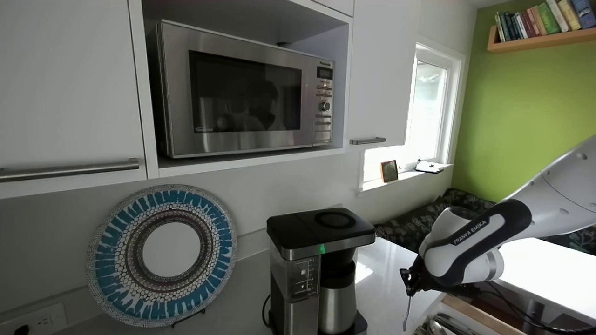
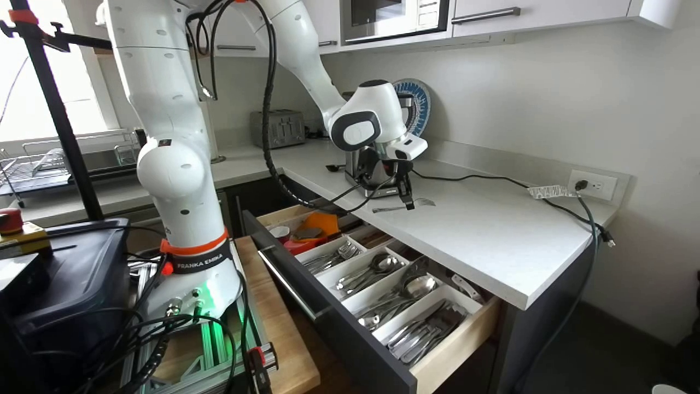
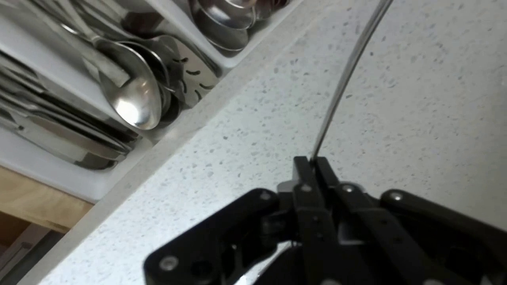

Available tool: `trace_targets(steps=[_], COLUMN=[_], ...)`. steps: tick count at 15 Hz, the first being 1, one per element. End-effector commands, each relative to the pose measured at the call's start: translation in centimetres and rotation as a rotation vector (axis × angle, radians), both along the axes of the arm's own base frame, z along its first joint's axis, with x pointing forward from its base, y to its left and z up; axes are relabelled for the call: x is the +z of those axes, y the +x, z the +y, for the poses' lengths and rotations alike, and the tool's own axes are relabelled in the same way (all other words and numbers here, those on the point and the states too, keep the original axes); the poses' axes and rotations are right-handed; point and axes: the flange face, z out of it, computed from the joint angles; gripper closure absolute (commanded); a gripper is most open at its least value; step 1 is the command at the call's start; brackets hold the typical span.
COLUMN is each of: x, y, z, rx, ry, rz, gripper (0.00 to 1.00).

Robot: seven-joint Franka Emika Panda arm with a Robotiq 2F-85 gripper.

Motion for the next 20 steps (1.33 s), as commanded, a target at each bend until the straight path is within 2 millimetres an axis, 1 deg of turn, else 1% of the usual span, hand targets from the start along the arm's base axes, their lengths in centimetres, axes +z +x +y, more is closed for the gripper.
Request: trace_targets(steps=[1, 4, 6, 9, 11, 13, 14, 15, 16, 18, 20], x=[-0.7, -2.1, -3.6, -4.9, -5.5, -5.2, -5.5, -5.4, -5.2, -4.8, -4.3], y=[1.9, 2.9, 3.6, 4.8, 5.5, 6.0, 6.2, 6.4, 6.4, 6.5, 6.2], z=[-0.4, -1.4, -1.5, -1.3, -1.2, -1.1, -1.0, -1.0, -0.8, -0.3, -0.2], rx=[-0.070, -0.076, -0.068, -0.072, -0.068, -0.066, -0.064, -0.064, -0.060, -0.046, -0.020], ry=[0.086, 0.081, 0.084, 0.092, 0.091, 0.089, 0.092, 0.091, 0.091, 0.089, 0.071], rz=[-0.018, 0.003, 0.035, 0.051, 0.053, 0.042, 0.035, 0.030, 0.023, 0.009, 0.013], gripper=[0.99, 0.99, 0.99, 0.99, 0.99, 0.99, 0.69, 0.67, 0.61, 0.46, 0.31])
